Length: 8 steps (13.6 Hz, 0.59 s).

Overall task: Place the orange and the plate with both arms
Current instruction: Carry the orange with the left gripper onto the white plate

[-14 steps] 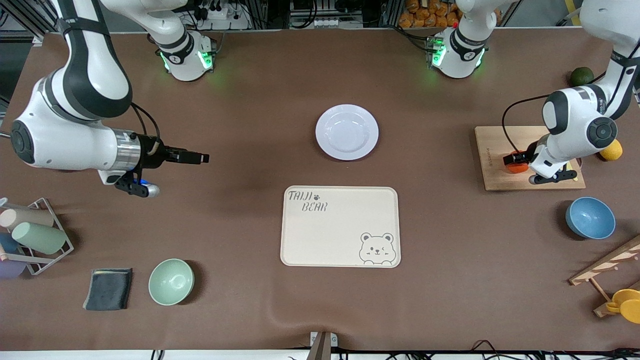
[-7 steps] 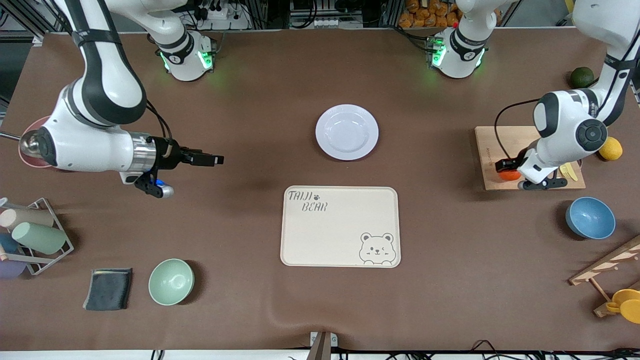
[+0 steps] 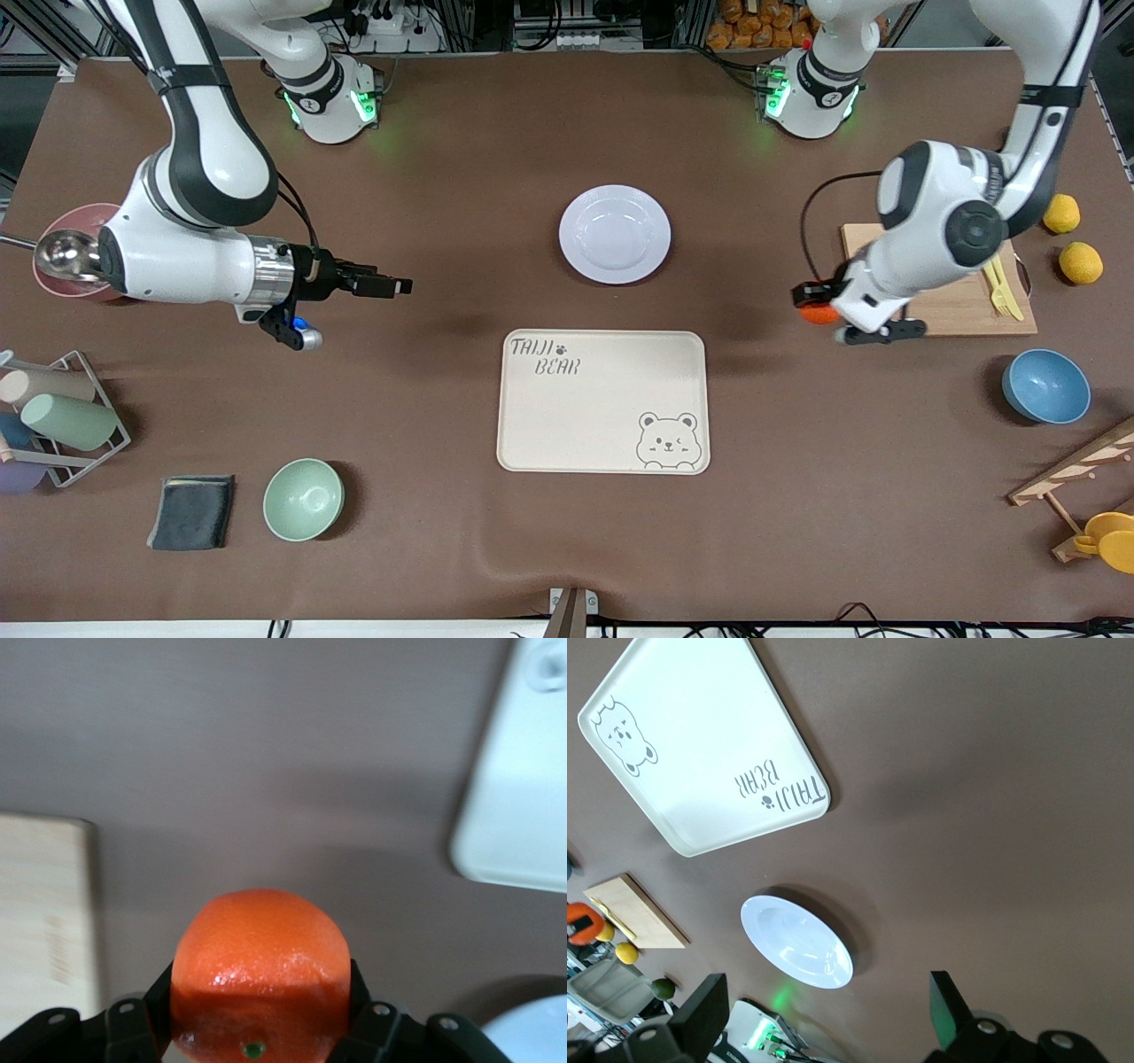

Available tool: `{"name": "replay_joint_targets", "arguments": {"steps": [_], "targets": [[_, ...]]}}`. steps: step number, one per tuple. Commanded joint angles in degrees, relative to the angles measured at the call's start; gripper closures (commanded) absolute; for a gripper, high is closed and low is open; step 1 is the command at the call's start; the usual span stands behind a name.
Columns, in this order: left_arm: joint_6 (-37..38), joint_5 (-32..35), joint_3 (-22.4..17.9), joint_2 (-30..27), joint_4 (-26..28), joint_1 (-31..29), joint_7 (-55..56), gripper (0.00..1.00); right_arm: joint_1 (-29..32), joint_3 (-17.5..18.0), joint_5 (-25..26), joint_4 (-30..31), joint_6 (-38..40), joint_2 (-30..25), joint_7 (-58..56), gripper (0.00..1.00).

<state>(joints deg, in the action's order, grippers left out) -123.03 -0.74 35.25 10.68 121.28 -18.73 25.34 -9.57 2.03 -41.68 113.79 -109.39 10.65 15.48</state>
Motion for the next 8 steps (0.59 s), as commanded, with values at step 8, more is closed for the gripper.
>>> {"name": "replay_joint_targets", "arguments": {"steps": [8], "targets": [[-7.3, -0.2, 5.2, 10.7, -2.9, 19.1, 37.0, 0.94, -2.0, -0.3, -12.1, 11.4, -8.6, -3.4, -13.9, 0.00]]}}
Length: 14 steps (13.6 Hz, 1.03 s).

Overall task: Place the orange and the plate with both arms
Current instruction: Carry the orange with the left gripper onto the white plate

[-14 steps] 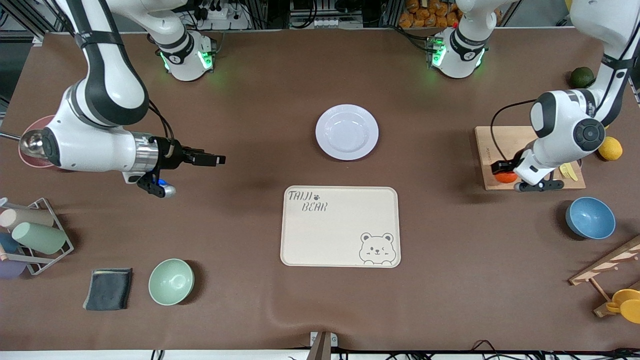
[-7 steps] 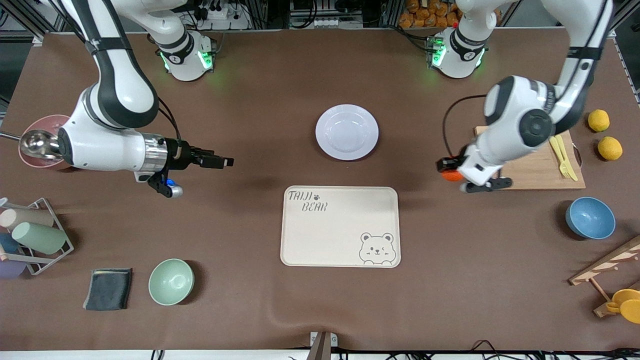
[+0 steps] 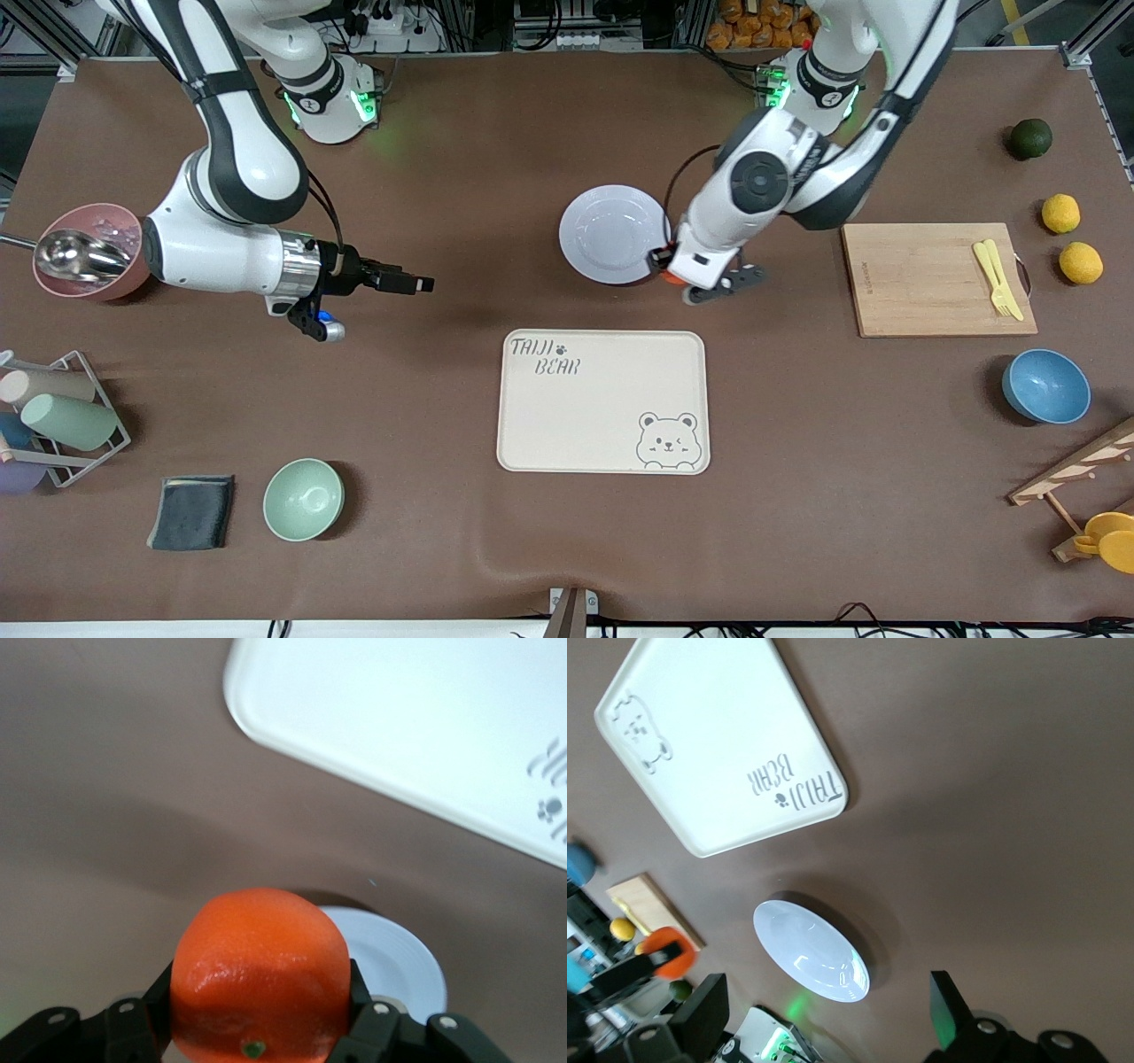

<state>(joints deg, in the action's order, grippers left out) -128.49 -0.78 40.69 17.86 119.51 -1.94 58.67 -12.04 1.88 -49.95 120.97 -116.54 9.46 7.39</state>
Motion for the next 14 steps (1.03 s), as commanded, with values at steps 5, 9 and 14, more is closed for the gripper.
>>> {"name": "replay_joint_targets", "arguments": {"steps": [5, 9, 14], "targets": [[-7.6, 0.4, -0.6, 9.5, 0.3, 10.1, 15.4, 0.86, -0.1, 0.0, -10.1, 7.9, -4.3, -1.9, -14.7, 0.00], [-12.0, 5.3, -0.7, 13.4, 2.0, 11.3, 19.2, 0.53, -4.4, 0.0, -15.1, 9.5, -10.4, -1.6, -17.0, 0.00], [-11.7, 8.3, -0.7, 13.7, 2.7, 11.6, 22.4, 0.00, -6.9, 0.0, -20.9, 12.0, -13.9, -1.2, -23.5, 0.00]]}}
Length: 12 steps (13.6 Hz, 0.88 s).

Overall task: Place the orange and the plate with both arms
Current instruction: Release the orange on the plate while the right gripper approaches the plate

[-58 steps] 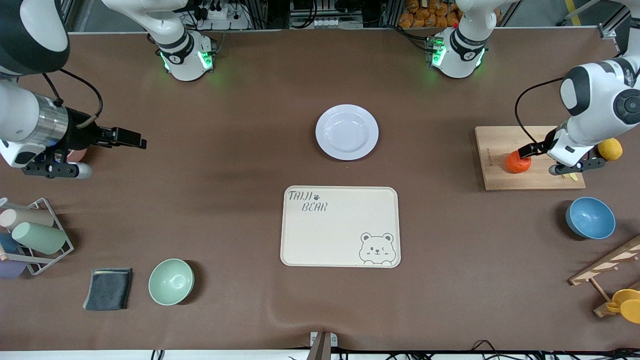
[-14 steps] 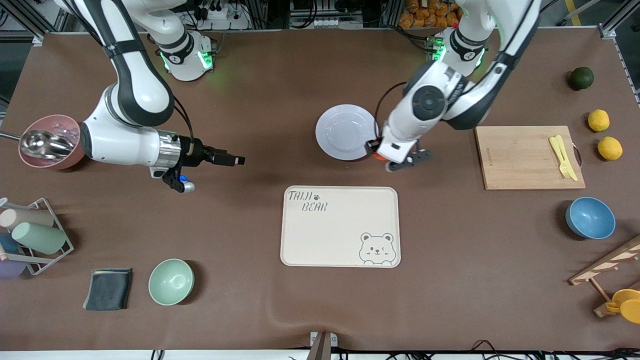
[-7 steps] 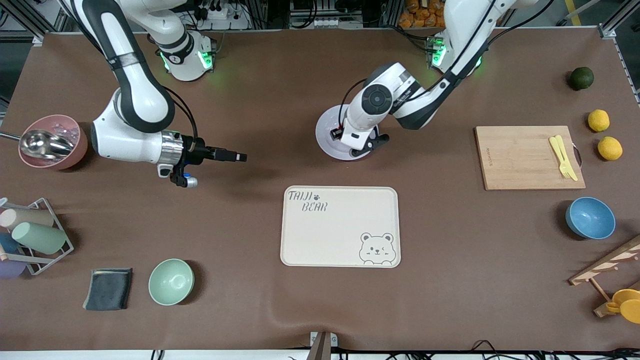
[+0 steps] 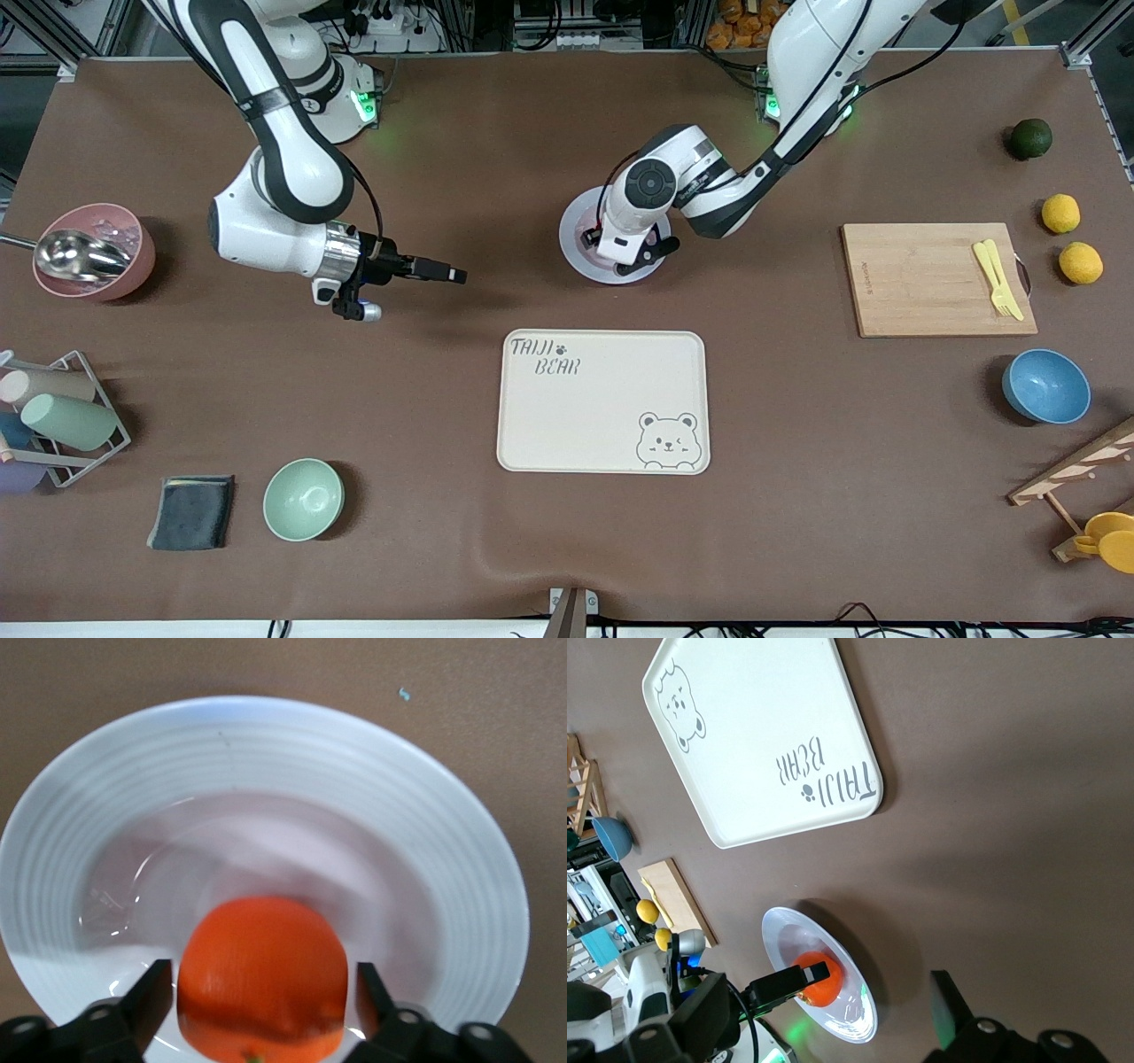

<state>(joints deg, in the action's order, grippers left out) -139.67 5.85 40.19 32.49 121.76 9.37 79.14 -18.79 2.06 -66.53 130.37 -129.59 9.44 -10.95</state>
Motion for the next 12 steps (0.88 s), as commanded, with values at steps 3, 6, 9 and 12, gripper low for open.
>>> {"name": "replay_joint_targets", "arguments": {"steps": [3, 6, 9, 12], "targets": [[-0.1, 1.6, -0.5, -4.3, -1.0, -1.2, 1.9, 0.00, -4.6, -0.2, -13.3, 4.0, -4.0, -0.9, -10.8, 0.00], [4.2, 3.9, -1.3, -8.6, -7.8, -5.9, 1.2, 0.00, -9.5, -0.1, -20.0, 3.8, -9.5, 1.0, -15.1, 0.00], [13.6, 12.7, -1.3, -8.8, -18.1, -9.8, 0.0, 0.00, -12.4, -0.2, -29.9, 3.9, -9.8, 3.8, -23.6, 0.00], [18.5, 13.7, -1.2, -8.9, -25.4, -15.2, -8.8, 0.00, -15.6, -0.2, -37.2, 3.8, -10.5, 6.7, -28.8, 0.03]]}}
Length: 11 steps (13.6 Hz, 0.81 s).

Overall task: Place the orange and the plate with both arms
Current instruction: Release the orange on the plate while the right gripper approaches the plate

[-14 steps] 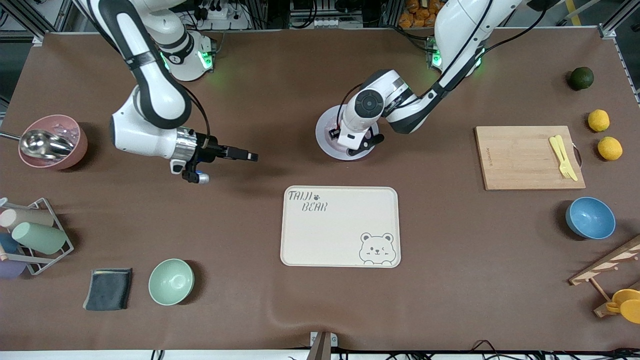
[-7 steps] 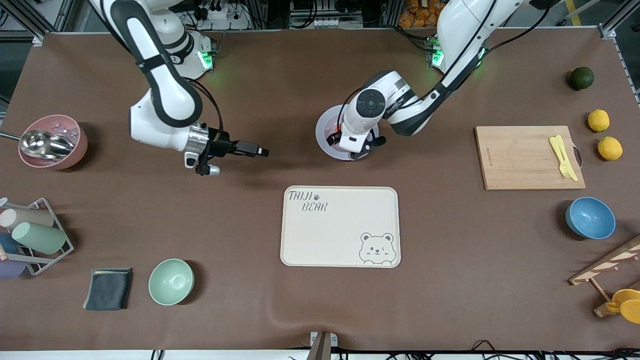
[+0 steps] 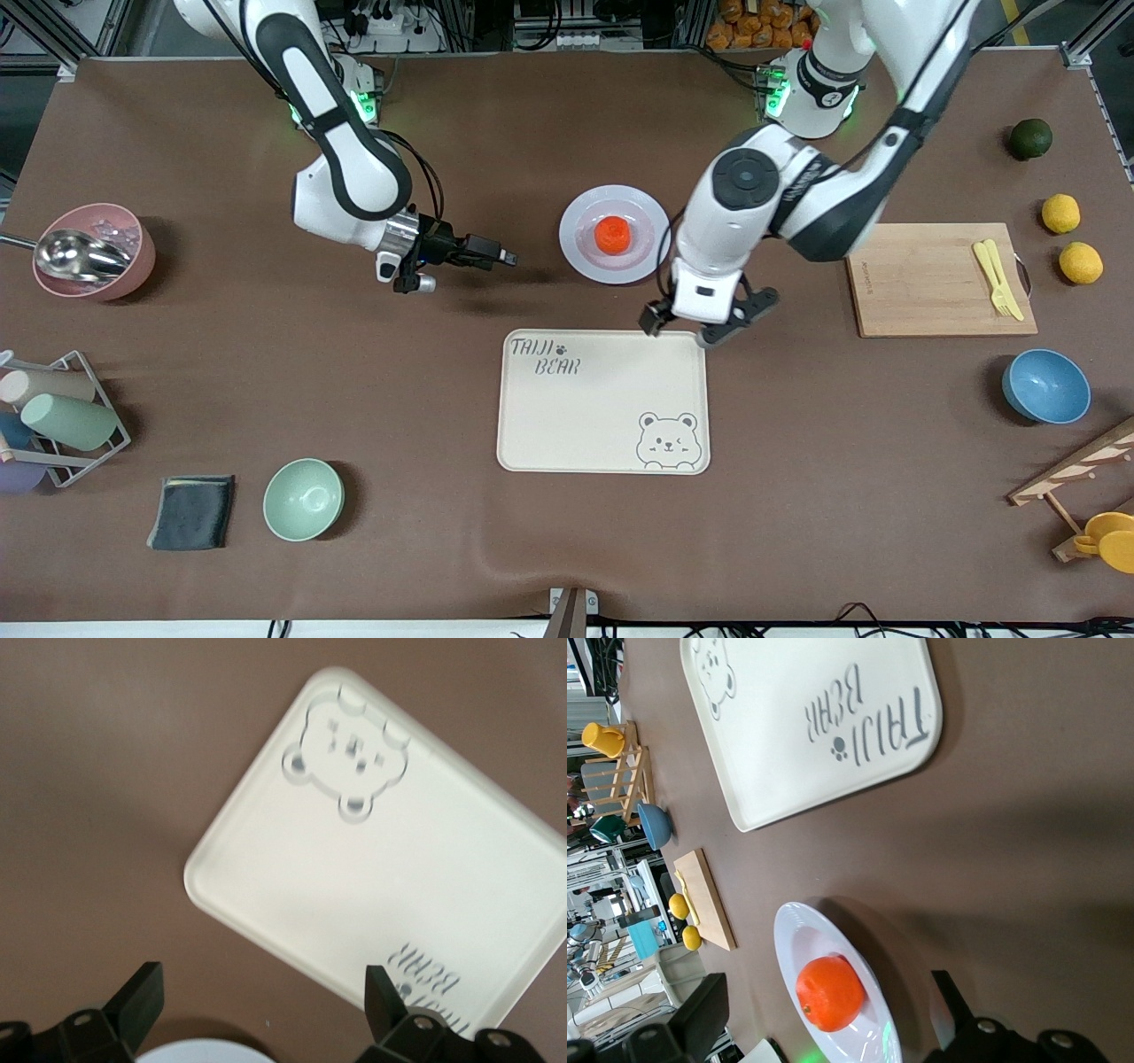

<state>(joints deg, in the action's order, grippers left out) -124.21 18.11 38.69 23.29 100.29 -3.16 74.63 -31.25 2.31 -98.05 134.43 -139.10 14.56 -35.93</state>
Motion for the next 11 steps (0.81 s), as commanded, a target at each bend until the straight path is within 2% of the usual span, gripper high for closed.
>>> {"name": "replay_joint_targets", "arguments": {"steps": [1, 2, 4, 6, 9, 11], "targets": [[3.7, 1.4, 0.3, 0.4, -5.8, -4.4, -7.8, 0.00, -4.1, -0.5, -9.4, -0.4, -2.1, 2.5, -7.0, 0.10], [4.5, 1.4, 0.4, 0.4, -7.8, -6.2, -11.6, 0.00, -4.4, -0.4, -12.1, -0.5, -2.1, 3.1, -9.1, 0.16], [7.1, 1.3, 0.5, 0.0, -10.5, -9.2, -18.6, 0.00, -6.3, -0.4, -13.5, -0.6, -2.2, 3.5, -9.3, 0.20], [9.2, 1.1, 0.7, -1.5, -11.3, -11.8, -24.2, 0.00, -9.1, -0.5, -17.3, -0.7, -2.3, 4.2, -9.6, 0.21], [9.9, 0.9, 0.5, -4.3, -12.3, -13.7, -26.9, 0.00, -11.4, -0.5, -19.3, -1.4, -3.3, 5.1, -9.7, 0.21], [13.5, 0.5, 0.5, -4.9, -14.5, -15.1, -31.4, 0.00, -13.2, -0.5, -21.1, -2.5, -5.0, 6.3, -9.8, 0.22]]}}
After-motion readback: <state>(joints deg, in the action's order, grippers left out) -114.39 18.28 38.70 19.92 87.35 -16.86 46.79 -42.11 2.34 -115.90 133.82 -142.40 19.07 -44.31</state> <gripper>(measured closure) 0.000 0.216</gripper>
